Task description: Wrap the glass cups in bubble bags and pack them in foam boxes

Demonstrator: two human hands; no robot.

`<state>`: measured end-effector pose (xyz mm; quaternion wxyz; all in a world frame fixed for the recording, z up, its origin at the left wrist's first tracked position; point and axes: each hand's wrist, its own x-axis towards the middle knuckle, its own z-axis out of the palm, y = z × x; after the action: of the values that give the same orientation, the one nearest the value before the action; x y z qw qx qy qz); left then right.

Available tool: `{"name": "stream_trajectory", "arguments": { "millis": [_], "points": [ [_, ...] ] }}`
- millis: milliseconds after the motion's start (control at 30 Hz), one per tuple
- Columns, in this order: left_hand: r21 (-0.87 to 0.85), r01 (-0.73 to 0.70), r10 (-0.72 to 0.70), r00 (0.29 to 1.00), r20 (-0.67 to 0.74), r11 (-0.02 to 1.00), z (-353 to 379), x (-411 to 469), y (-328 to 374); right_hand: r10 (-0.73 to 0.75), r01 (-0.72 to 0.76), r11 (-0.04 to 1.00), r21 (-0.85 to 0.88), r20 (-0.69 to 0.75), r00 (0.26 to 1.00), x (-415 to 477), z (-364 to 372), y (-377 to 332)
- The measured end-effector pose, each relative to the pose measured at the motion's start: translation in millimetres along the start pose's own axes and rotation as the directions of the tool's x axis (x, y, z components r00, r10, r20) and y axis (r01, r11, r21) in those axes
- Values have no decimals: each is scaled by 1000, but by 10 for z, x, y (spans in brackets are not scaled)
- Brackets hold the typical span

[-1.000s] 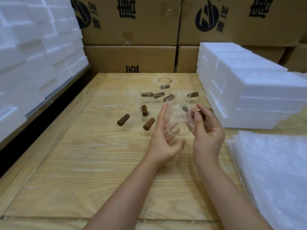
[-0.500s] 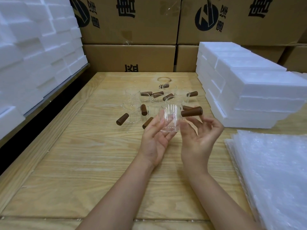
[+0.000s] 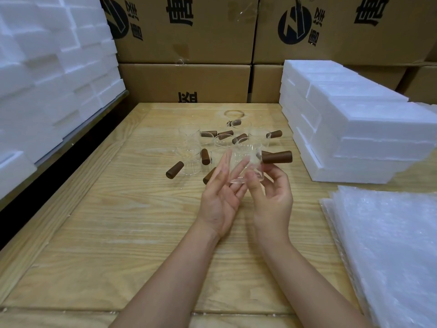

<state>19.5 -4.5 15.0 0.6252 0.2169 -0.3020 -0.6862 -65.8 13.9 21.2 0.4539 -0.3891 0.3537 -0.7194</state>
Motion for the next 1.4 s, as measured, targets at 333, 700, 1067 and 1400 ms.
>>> {"name": "stream_trajectory", "arguments": {
  "millis": [333,700,1067,1400],
  "points": [
    [194,-71,82,995,-48,978,-59,23,-16,166,-170,965,201,34,986,35,-6,4],
    [247,-155,171,984,-44,956,-12,24,-26,124,-128,984,123,35,992,56,12,-6],
    [262,-85,115,988,-102,961,-34,42,-39,311,-328,829,453,114,944,138,-21,-96],
    [283,-109,134,988,-73,953,19,0,-53,394,-425,811,403,161,905,116,-28,-46]
  ]
}}
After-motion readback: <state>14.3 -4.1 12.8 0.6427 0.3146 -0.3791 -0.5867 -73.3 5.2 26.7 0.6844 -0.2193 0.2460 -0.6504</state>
